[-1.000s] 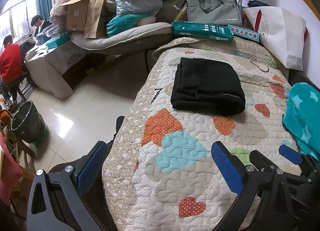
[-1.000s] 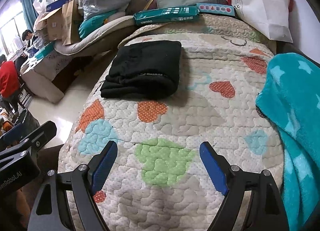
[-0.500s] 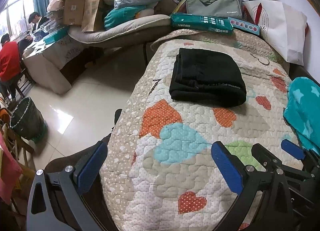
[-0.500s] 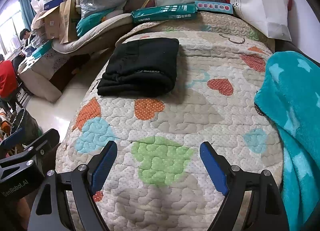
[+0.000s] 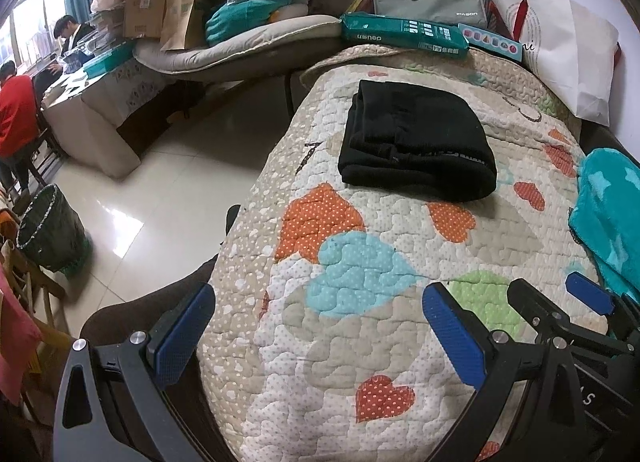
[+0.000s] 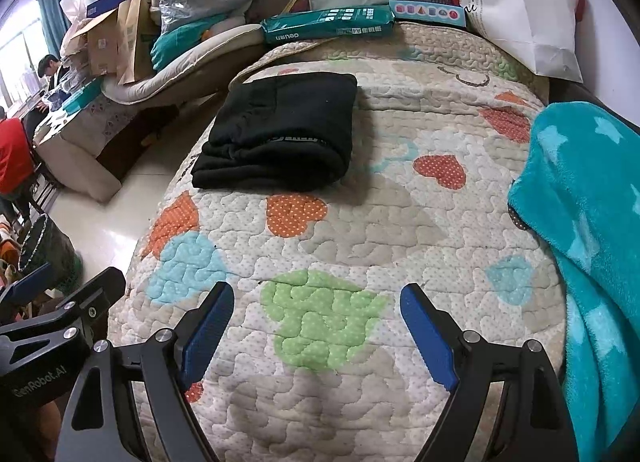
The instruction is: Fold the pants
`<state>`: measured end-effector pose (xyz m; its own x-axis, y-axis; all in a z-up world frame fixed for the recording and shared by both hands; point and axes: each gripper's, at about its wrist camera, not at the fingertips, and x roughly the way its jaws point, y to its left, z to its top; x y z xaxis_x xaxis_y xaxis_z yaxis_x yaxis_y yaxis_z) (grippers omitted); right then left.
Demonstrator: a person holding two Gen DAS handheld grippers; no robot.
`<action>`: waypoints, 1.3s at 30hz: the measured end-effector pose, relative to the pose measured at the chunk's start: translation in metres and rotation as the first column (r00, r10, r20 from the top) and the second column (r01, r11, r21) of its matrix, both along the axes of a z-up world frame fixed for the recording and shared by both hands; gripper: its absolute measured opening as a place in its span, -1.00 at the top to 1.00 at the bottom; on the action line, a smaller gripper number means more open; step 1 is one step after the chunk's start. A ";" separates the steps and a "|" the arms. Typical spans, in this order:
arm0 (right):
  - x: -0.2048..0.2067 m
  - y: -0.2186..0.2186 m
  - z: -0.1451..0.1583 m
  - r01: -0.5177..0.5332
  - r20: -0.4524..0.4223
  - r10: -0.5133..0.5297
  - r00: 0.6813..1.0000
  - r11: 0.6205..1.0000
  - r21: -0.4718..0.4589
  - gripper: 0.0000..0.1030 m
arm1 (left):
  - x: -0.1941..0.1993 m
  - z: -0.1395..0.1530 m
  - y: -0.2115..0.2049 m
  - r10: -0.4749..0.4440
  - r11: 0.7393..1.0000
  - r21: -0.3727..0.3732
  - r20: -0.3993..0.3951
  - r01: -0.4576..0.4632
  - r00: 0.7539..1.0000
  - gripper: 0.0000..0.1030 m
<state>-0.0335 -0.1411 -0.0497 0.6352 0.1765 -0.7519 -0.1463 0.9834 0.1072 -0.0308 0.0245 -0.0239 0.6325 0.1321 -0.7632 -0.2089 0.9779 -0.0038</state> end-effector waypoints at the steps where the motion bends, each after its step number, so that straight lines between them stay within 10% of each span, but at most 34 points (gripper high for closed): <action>1: 0.000 0.000 0.000 0.000 -0.001 0.000 1.000 1.000 -0.002 -0.73 | 0.000 0.000 0.000 0.000 1.000 0.000 -0.002 0.000 1.000 -1.00; 39: 0.002 0.001 -0.004 0.003 -0.021 -0.003 1.000 1.000 -0.020 -0.73 | 0.003 -0.011 0.004 0.006 1.000 -0.023 -0.044 -0.007 0.999 -1.00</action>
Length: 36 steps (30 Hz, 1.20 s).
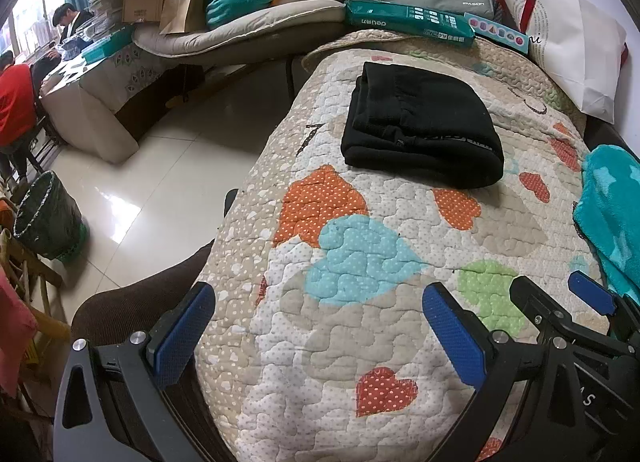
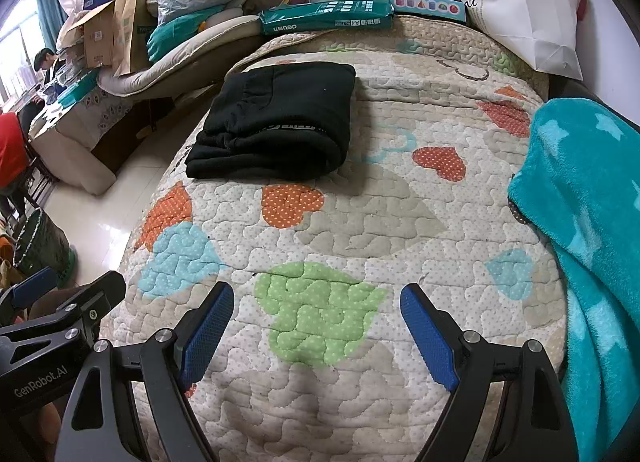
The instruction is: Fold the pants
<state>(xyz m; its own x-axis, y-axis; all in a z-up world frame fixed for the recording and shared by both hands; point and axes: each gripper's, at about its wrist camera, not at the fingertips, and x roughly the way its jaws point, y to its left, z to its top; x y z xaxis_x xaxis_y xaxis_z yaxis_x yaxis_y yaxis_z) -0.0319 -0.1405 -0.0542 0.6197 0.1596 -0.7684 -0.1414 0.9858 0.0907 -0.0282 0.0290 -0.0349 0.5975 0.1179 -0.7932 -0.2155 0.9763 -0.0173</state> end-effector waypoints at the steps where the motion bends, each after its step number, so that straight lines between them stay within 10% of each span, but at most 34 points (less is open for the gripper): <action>1: 0.000 0.000 0.000 0.000 0.000 0.000 1.000 1.000 0.000 -0.73 | 0.000 0.000 0.000 0.000 1.000 0.000 -0.001 0.000 1.000 -1.00; 36: -0.003 0.004 0.002 -0.007 0.004 0.007 1.000 1.000 -0.006 -0.73 | -0.005 0.001 0.002 0.012 1.000 -0.006 -0.014 -0.012 1.000 -1.00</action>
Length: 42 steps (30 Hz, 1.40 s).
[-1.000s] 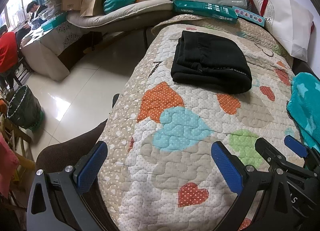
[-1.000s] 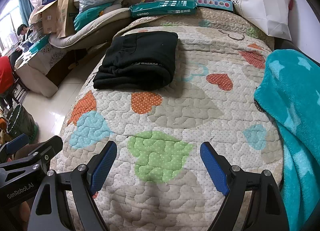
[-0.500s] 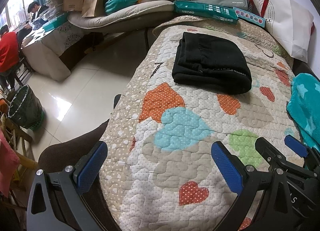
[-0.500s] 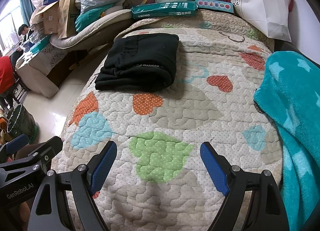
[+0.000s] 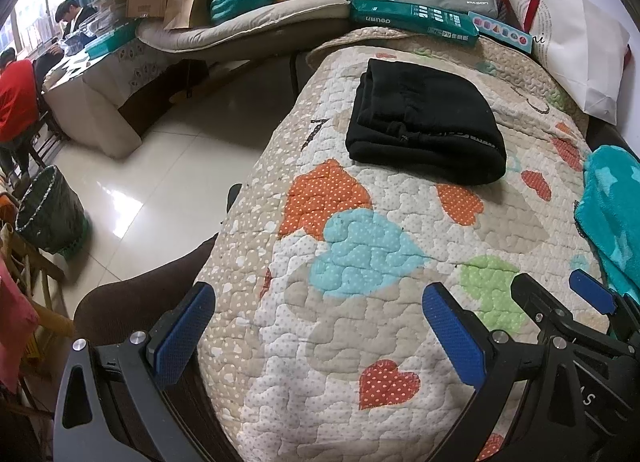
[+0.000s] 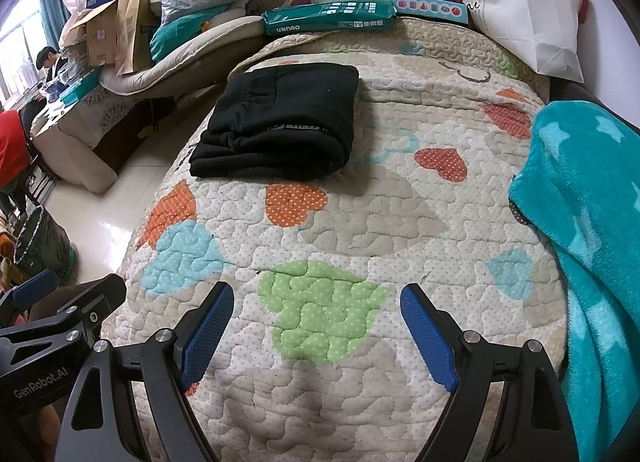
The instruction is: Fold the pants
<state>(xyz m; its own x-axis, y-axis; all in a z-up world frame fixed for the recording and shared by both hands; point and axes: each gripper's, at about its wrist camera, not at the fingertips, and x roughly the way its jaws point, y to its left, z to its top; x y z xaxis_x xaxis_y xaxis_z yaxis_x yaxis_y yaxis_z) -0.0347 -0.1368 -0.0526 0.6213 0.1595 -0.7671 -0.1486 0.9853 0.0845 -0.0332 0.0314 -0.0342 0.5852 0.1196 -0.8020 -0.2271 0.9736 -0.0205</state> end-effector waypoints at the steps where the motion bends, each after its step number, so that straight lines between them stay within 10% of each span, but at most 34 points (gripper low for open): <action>1: 0.000 0.000 0.000 0.000 -0.001 0.000 1.000 1.000 0.001 -0.73 | 0.000 0.000 0.000 0.000 1.000 0.000 -0.001 0.000 1.000 -1.00; 42: 0.002 0.000 -0.006 -0.004 -0.018 0.004 1.000 1.000 -0.004 -0.74 | 0.000 -0.010 0.001 -0.001 1.000 -0.015 -0.030 0.000 1.000 -1.00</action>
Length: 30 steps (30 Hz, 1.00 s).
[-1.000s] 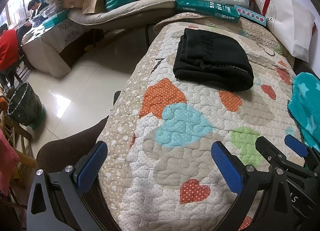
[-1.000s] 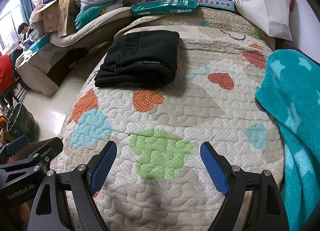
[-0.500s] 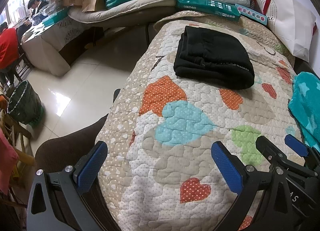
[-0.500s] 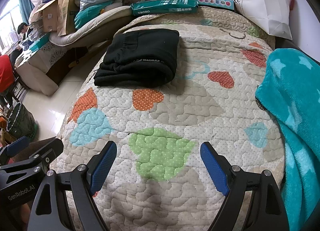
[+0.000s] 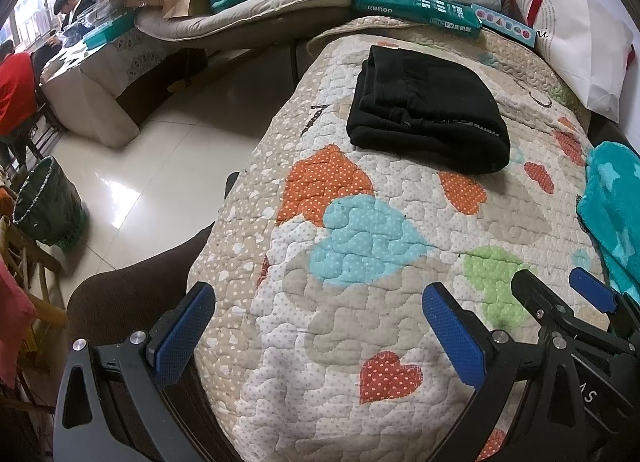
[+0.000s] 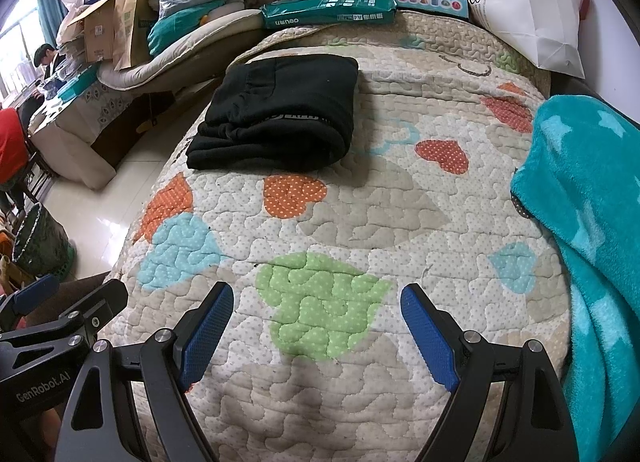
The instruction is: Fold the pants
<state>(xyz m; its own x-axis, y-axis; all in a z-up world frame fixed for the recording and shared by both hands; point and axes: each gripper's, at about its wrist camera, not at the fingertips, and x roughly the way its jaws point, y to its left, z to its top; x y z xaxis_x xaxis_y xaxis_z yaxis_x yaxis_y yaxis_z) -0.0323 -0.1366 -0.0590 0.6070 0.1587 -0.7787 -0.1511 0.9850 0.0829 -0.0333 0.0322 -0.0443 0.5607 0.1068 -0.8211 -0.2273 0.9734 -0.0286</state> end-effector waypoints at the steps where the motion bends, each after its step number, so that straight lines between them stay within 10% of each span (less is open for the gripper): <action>1: 0.000 0.000 0.000 0.000 0.000 0.000 1.000 1.000 0.000 -0.74 | 0.000 0.000 0.000 0.000 1.000 0.000 0.000 0.000 1.000 -1.00; 30: 0.002 -0.001 -0.005 -0.003 -0.015 0.003 1.000 1.000 -0.007 -0.77 | 0.000 0.001 -0.001 -0.006 1.000 0.015 0.008 0.005 1.000 -1.00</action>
